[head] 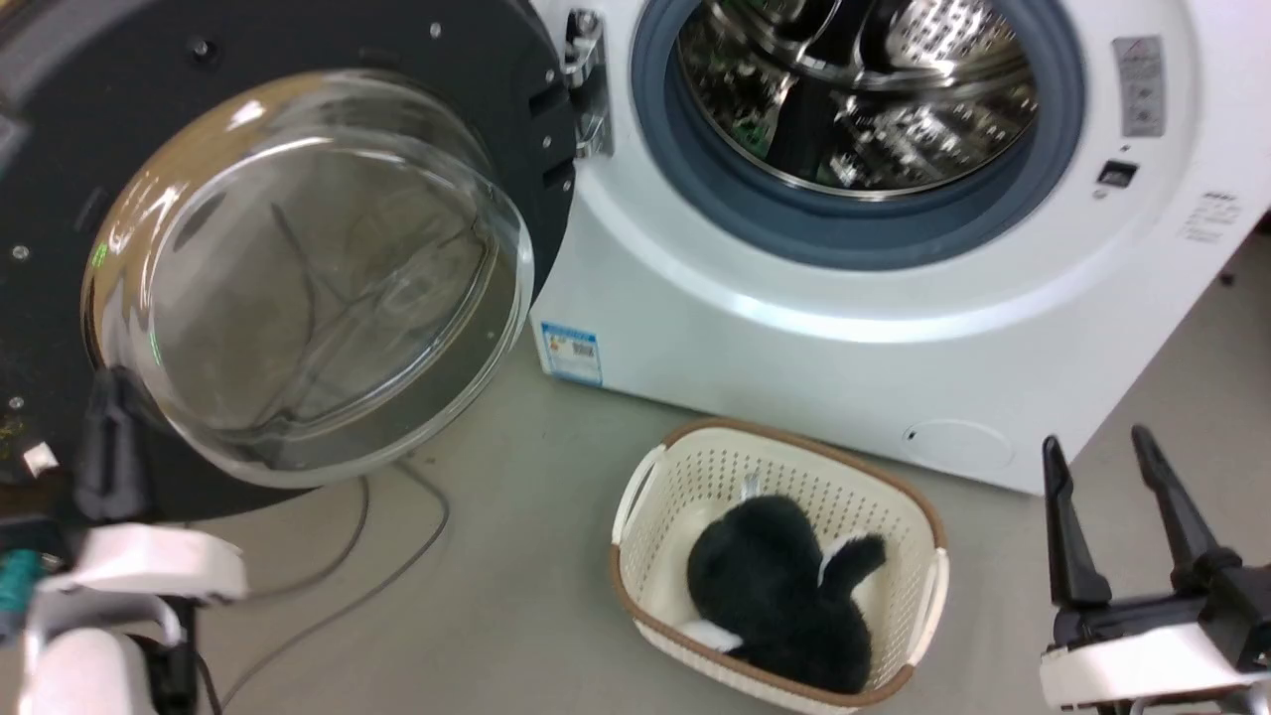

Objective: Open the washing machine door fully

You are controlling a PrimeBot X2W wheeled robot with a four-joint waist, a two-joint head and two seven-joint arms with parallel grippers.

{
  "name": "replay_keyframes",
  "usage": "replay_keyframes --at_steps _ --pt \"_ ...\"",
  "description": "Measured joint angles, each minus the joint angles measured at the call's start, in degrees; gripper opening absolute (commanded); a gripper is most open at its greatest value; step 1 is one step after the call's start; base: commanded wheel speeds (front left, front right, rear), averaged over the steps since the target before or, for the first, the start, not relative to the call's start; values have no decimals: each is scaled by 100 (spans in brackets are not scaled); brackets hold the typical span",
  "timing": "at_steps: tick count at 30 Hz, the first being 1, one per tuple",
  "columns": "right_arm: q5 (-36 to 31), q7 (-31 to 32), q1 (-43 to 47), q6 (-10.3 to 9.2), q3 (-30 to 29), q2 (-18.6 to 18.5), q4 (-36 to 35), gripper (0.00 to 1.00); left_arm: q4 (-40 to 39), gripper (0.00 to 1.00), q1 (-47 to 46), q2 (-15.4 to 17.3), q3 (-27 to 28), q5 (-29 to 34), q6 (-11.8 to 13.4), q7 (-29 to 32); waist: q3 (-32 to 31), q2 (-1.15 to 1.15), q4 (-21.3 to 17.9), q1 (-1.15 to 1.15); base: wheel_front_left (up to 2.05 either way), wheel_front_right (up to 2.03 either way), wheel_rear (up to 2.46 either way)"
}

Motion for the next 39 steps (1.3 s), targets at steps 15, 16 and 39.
replay_keyframes --at_steps 15,16,39 --pt "98 0 297 0 -9 4 5 100 -849 100 942 -332 -968 90 -49 -1 -518 0 -601 0 0 0 0" --pt "99 0 299 0 -14 4 5 100 -909 100 983 -345 -999 83 -48 0 -535 0 -649 -1 0 0 0" --pt "205 0 546 0 -64 4 8 100 -961 100 1645 -573 -1678 -74 64 0 -789 0 -1554 0 0 0 0"
